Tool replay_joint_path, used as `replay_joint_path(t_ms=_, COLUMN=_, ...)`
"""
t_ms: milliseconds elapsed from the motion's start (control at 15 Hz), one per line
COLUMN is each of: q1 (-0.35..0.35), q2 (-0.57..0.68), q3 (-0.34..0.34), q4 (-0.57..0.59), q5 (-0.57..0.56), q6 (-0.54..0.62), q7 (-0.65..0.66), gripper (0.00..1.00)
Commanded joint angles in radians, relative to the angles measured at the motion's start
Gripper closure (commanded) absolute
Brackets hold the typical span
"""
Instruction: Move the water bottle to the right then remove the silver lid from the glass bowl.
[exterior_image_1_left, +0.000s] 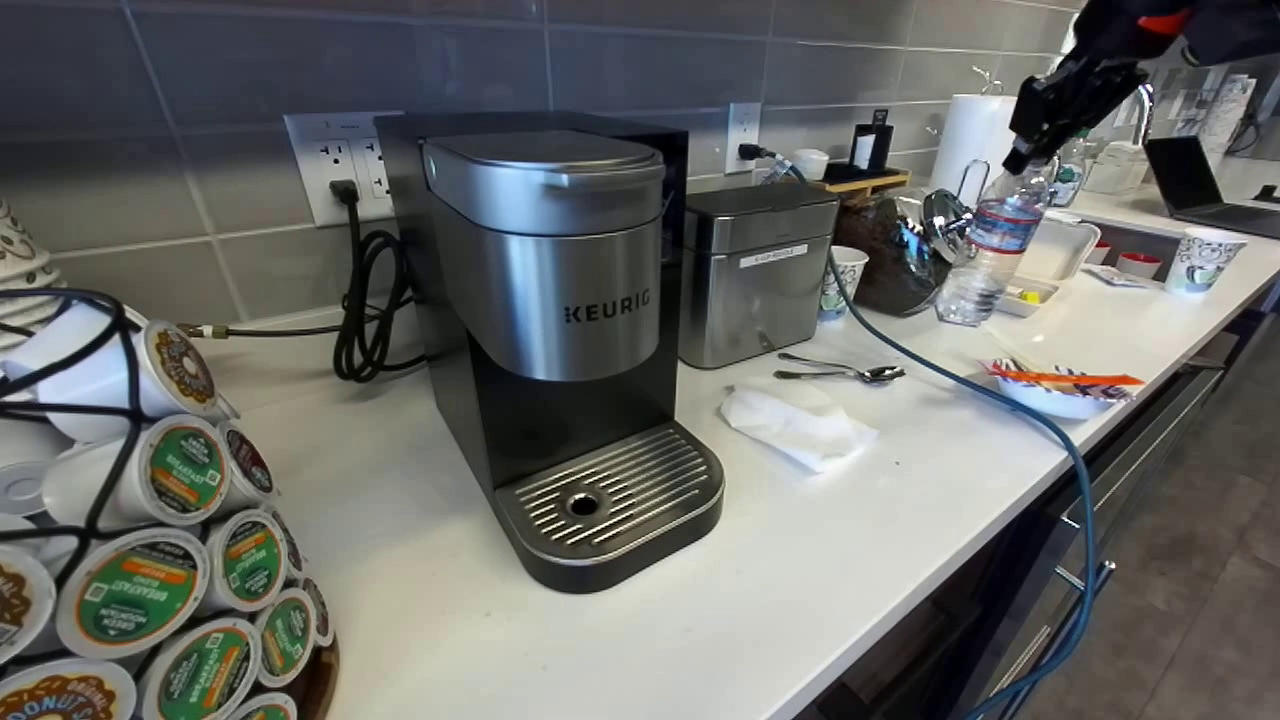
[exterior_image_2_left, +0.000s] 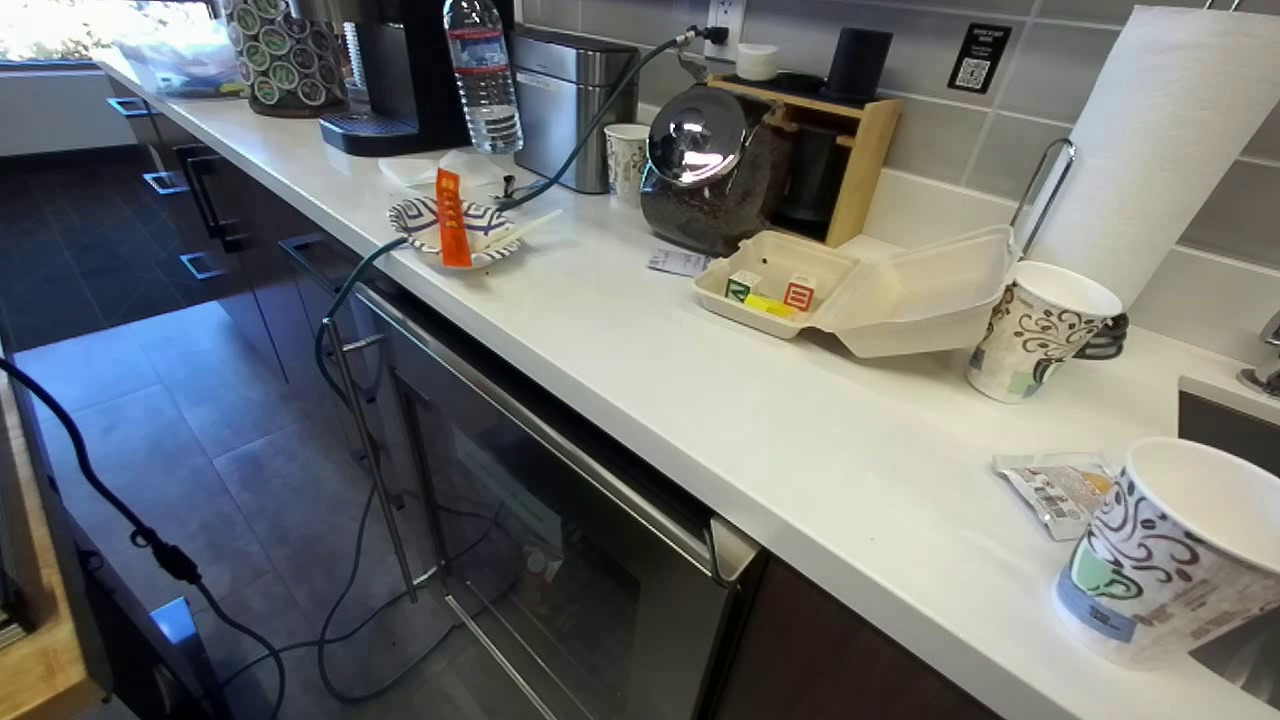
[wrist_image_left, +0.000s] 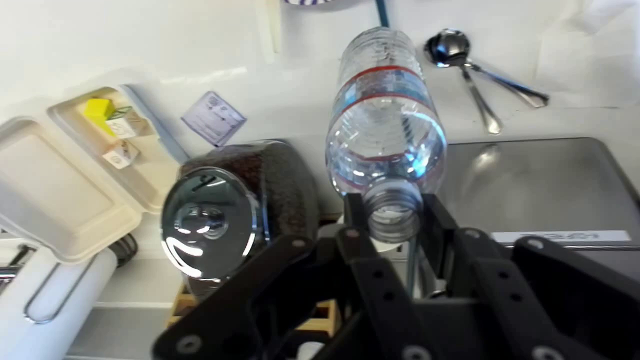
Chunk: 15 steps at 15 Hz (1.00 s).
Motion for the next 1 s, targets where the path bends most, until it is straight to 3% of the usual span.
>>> replay_joint_path(t_ms=0, q1=-0.05, q2=-0.045, q3=-0.037, q4=-0.018, q5=-0.018, q6=-0.047, q7=0.018, gripper=0.92)
replay_joint_path(t_ms=67, q1=-0.036, q2=-0.01, q3=-0.029, q4=0.002, q5=-0.005, q6=-0.02, q7=-0.003, gripper=0.92)
replay_joint_path(t_ms=133, q1=-0.046, q2=-0.012, q3=-0.038, q4=0.002, q5=-0.004, q6=-0.02, q7=-0.011, gripper=0.69)
replay_joint_path(t_ms=267, q1=-0.044, q2=-0.01, q3=-0.038, q4=0.002, q5=-0.004, q6=-0.02, q7=-0.013, gripper=0.69)
replay_joint_path(t_ms=333, q1=-0.041, q2=-0.008, q3=-0.033, q4=0.002, q5=-0.004, q6=-0.02, q7=-0.012, gripper=0.92)
replay_joint_path(t_ms=667, q1=-0.144, q2=0.142, q3=-0.1, q4=0.138, q5=-0.158, q6=-0.045, q7=0.16, gripper=0.92)
replay_joint_path(t_ms=800, q1=-0.169, q2=0.213, q3=-0.153, q4=0.203, q5=-0.165, q6=-0.072, q7=0.181, gripper=0.92)
replay_joint_path(t_ms=933, q1=-0.188, q2=0.282, q3=-0.213, q4=0.274, q5=-0.103, q6=-0.124, q7=0.154, gripper=0.92)
